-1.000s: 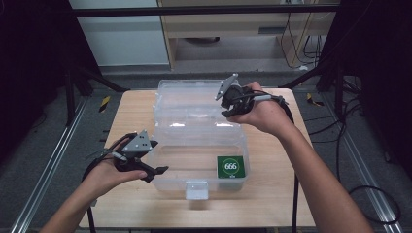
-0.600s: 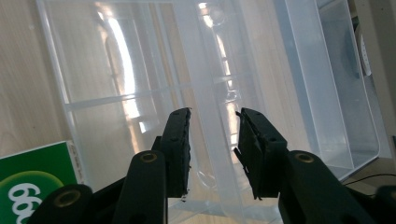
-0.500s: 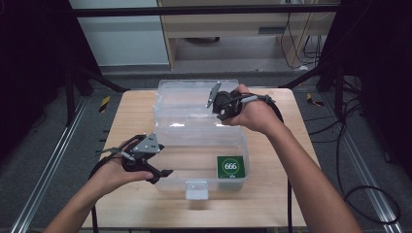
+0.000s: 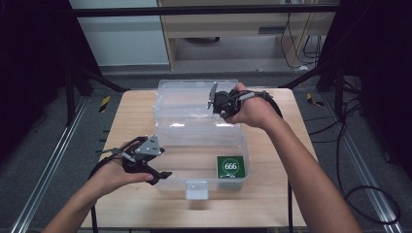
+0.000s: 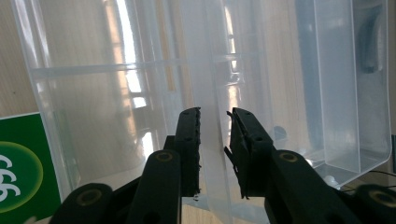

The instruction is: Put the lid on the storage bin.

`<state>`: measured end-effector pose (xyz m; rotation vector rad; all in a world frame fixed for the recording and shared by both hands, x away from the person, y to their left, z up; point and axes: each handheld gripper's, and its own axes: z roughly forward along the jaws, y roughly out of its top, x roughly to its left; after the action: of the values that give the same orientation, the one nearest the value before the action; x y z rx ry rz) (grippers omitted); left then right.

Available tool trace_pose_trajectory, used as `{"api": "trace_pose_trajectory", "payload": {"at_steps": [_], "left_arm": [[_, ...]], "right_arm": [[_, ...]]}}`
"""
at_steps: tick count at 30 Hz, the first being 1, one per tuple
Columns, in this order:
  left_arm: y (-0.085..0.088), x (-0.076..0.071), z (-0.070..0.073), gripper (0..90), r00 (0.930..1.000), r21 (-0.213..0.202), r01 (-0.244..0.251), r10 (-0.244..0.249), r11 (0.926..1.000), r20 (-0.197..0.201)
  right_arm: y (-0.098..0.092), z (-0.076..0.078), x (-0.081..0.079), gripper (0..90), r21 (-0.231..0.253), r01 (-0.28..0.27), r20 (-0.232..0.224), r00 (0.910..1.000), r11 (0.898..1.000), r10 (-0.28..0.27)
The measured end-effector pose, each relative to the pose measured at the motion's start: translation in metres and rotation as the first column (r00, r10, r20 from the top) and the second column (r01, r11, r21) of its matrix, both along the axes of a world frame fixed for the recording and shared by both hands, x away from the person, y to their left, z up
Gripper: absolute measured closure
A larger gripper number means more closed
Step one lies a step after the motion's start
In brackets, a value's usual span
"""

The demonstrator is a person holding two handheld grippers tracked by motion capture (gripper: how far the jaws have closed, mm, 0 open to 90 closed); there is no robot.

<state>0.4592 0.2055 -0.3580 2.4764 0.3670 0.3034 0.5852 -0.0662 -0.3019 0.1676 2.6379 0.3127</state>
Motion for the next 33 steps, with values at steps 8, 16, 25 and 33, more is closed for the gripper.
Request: {"api": "trace_pose_trajectory", "payload": {"at_steps": [8,16,25,33], "left_arm": [[-0.003,-0.004,0.000,23.8,0.9992,0.053,0.039,-0.039,0.9978,-0.006],[-0.008,-0.009,-0.009,23.5,0.9956,0.135,0.092,-0.088,0.9866,-0.033],[-0.017,-0.010,-0.022,35.0,0.9915,0.227,0.123,-0.110,0.9661,-0.070],[-0.021,-0.008,-0.034,52.8,0.9871,0.242,0.140,-0.116,0.9601,-0.110]], "right_arm": [[0.003,-0.002,-0.002,78.2,-0.038,-0.022,0.005,0.9998,0.999,0.022],[0.003,-0.002,-0.002,79.4,-0.044,-0.039,0.006,0.9992,0.998,0.040],[0.001,-0.003,-0.003,79.9,-0.036,-0.041,0.019,0.9990,0.998,0.042],[0.003,-0.003,-0.003,79.9,-0.043,-0.040,0.019,0.9990,0.998,0.040]]}}
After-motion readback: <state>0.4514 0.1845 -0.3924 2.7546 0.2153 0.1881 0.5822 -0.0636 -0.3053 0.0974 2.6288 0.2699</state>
